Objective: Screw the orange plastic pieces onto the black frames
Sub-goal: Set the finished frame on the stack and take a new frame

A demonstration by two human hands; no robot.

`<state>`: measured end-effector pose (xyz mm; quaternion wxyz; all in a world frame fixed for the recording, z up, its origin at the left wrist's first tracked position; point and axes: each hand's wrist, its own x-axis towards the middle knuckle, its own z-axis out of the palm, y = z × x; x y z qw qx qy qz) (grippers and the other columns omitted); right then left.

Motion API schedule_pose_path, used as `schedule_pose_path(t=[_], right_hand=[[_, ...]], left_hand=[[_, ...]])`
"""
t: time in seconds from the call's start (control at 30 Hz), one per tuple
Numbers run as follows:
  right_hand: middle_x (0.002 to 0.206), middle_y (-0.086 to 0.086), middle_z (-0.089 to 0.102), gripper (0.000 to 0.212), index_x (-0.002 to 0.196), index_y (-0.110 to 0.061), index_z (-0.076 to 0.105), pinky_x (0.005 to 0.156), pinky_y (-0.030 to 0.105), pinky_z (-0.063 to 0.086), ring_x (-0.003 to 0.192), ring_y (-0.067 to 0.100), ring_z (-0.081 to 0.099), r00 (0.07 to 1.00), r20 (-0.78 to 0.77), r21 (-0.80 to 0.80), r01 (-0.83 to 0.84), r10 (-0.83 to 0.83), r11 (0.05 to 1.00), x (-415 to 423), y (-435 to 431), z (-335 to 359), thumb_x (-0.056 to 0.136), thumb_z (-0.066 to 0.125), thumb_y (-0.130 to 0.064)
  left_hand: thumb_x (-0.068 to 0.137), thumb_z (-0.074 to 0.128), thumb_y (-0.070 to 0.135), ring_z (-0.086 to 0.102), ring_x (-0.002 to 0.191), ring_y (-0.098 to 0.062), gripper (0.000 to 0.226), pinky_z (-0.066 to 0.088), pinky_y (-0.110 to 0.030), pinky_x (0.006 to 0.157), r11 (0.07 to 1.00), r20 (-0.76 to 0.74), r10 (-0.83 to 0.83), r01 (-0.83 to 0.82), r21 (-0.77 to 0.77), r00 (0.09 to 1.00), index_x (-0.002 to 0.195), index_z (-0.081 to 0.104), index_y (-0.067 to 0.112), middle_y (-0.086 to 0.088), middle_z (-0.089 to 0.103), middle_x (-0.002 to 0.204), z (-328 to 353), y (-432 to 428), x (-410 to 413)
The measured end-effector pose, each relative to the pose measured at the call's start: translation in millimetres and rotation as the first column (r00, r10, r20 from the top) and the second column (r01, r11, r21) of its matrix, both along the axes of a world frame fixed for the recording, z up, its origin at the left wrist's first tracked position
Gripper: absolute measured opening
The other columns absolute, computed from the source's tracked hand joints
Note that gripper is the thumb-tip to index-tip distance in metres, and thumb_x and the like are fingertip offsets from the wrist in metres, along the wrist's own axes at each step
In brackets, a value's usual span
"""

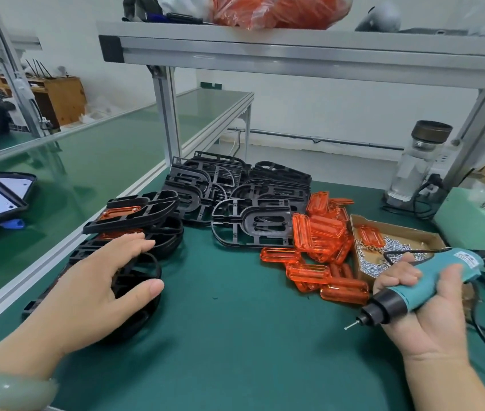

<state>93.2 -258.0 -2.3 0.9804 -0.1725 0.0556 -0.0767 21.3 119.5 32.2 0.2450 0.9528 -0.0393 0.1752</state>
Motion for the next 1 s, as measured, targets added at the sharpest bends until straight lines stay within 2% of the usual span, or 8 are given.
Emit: schedule_pose_path(t=[0.07,0.2,0.27,0.4,0.6,0.8,0.93,1.0], right_hand=[[0.065,-0.015,0.044,0.045,0.094,-0.02,0.05,0.057,0.01,0.044,0.052,-0.002,0.045,1.0,-0.011,-0.015,-0.003,0.003,1.0,1.0,-1.3,2.0,0.073,0.054,-0.06],[0.065,-0.014,0.043,0.045,0.093,-0.02,0.05,0.055,0.012,0.045,0.051,-0.002,0.045,1.0,-0.022,-0.009,-0.015,0.015,1.0,0.7,-0.9,3.3,0.074,0.053,-0.06],[0.064,-0.014,0.043,0.044,0.092,-0.02,0.051,0.055,0.012,0.045,0.051,-0.002,0.044,1.0,-0.019,-0.007,-0.024,0.023,1.0,0.2,-1.6,3.2,0.074,0.053,-0.06],[0.064,-0.013,0.044,0.045,0.093,-0.019,0.052,0.053,0.014,0.045,0.05,-0.001,0.045,1.0,-0.022,0.003,-0.022,0.022,1.0,2.0,-2.9,1.5,0.074,0.054,-0.06],[0.065,-0.011,0.045,0.045,0.093,-0.018,0.053,0.052,0.016,0.047,0.05,0.001,0.045,0.997,-0.042,0.017,-0.057,0.058,0.998,6.2,-7.2,-0.3,0.075,0.056,-0.059],[0.064,-0.01,0.044,0.043,0.091,-0.019,0.054,0.05,0.017,0.047,0.049,0.003,0.045,0.997,-0.045,0.032,-0.065,0.067,0.997,11.4,-9.8,-1.4,0.077,0.055,-0.059],[0.064,-0.01,0.043,0.042,0.089,-0.019,0.055,0.049,0.018,0.047,0.049,0.003,0.045,0.996,-0.053,0.051,-0.072,0.075,0.996,14.0,-10.6,-2.1,0.078,0.056,-0.059],[0.064,-0.01,0.043,0.042,0.09,-0.019,0.055,0.049,0.019,0.048,0.049,0.004,0.045,0.996,-0.041,0.054,-0.082,0.084,0.995,14.9,-11.1,-2.2,0.074,0.065,-0.056]], left_hand=[[0.074,0.057,0.068,0.041,0.121,0.009,0.056,0.026,-0.013,0.101,1.0,0.064,-0.005,0.006,-0.009,0.998,0.123,0.054,0.042,0.03,0.044,0.13,5.4,-14.2,5.3],[0.078,0.065,0.046,0.033,0.108,0.033,0.046,0.019,0.008,0.091,0.992,0.059,-0.128,0.129,-0.006,0.99,0.123,0.057,0.035,0.039,0.044,0.119,13.2,-52.9,21.9],[0.082,0.066,0.041,0.037,0.107,0.029,0.044,0.019,0.008,0.09,0.984,0.017,-0.179,0.179,0.006,0.984,0.124,0.058,0.033,0.033,0.05,0.12,11.6,-73.2,34.8],[0.086,0.06,0.039,0.047,0.121,0.002,0.043,0.023,-0.003,0.097,0.973,-0.062,-0.224,0.226,0.036,0.973,0.128,0.056,0.031,0.018,0.057,0.129,4.0,-111.2,68.4],[0.09,0.056,0.031,0.053,0.118,-0.015,0.043,0.035,-0.02,0.097,0.983,-0.127,-0.142,0.156,0.101,0.982,0.132,0.053,0.023,0.004,0.058,0.131,-2.6,-150.9,125.9],[0.089,0.057,0.028,0.042,0.122,-0.025,0.05,0.038,-0.035,0.101,0.96,-0.063,-0.014,0.031,0.277,0.998,0.137,0.044,0.018,-0.003,0.049,0.134,-6.0,-165.8,175.0],[0.091,0.055,0.028,0.035,0.121,-0.027,0.048,0.035,-0.037,0.098,0.896,-0.011,0.047,-0.037,0.443,0.999,0.135,0.041,0.019,-0.001,0.045,0.135,-2.6,-167.4,200.0],[0.091,0.053,0.026,0.036,0.119,-0.026,0.042,0.036,-0.036,0.096,0.873,-0.001,0.057,-0.049,0.486,0.998,0.132,0.044,0.021,0.0,0.05,0.13,-0.7,-168.2,208.8]])
